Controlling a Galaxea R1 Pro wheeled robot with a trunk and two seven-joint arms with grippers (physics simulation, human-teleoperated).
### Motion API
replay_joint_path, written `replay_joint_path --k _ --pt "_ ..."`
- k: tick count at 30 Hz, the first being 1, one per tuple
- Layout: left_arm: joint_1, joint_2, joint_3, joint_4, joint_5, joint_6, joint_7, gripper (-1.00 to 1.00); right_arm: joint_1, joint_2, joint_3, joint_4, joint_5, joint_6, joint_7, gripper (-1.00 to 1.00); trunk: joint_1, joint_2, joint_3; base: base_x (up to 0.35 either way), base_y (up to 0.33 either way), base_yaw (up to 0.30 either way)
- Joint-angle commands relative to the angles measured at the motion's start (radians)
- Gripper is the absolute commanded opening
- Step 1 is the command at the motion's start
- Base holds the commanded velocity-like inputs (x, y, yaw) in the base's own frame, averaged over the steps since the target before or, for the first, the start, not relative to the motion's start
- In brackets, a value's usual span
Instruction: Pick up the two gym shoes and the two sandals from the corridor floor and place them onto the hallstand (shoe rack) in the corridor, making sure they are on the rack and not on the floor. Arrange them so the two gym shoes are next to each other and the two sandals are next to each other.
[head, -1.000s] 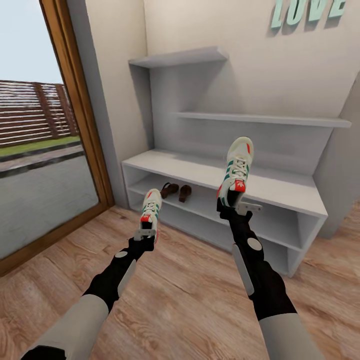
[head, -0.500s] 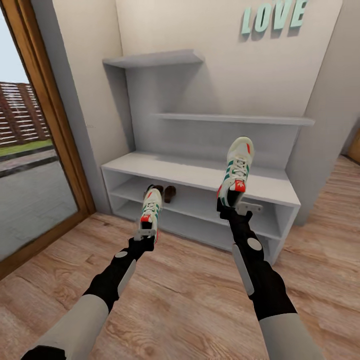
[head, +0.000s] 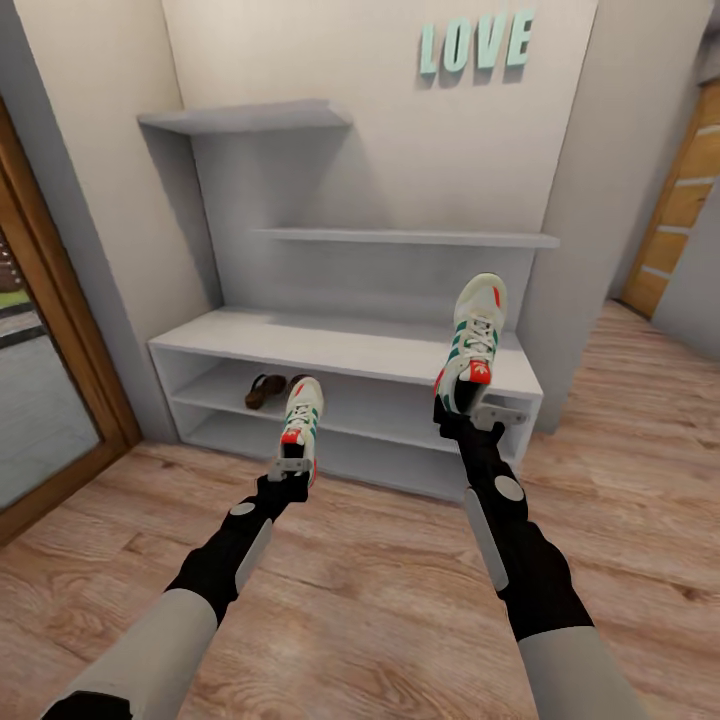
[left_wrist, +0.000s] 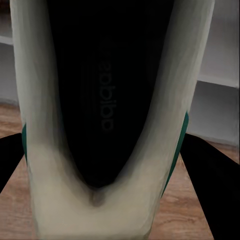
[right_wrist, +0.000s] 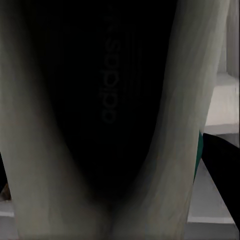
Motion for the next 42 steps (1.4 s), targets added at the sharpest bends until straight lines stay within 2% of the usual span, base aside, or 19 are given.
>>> replay_joint_path --k 1,9,20,29,42 --pt "0.0 0.0 -0.001 -0.002 0.01 0.006 -0.002 -1.0 -0.001 0.0 0.002 -0.001 -0.01 0.003 -0.006 -1.0 0.0 0.0 -0.001 0.0 0.007 -0.278" --pt "0.0 0.0 -0.001 -0.002 0.01 0.006 -0.002 -1.0 -0.001 0.0 0.002 -0.001 -0.01 0.003 -0.006 -1.0 0.0 0.0 -0.001 0.0 0.131 -0.278" --pt "0.0 0.0 -0.001 -0.002 0.01 0.006 -0.002 -1.0 -0.001 0.0 0.002 -0.001 -0.011 0.003 -0.006 -1.0 0.0 0.0 -0.001 0.0 0.011 -0.253" --pt "0.0 0.0 -0.001 -0.002 0.01 0.006 -0.002 -1.0 -0.001 0.0 0.002 -0.001 -0.009 0.003 -0.006 -1.0 0.0 0.0 -0.001 0.0 0.006 -0.036" --pt "0.0 0.0 -0.001 -0.002 0.01 0.006 -0.002 -1.0 -0.001 0.0 0.002 -0.001 -0.004 0.005 -0.008 -1.0 0.0 0.0 -0.001 0.0 0.129 -0.001"
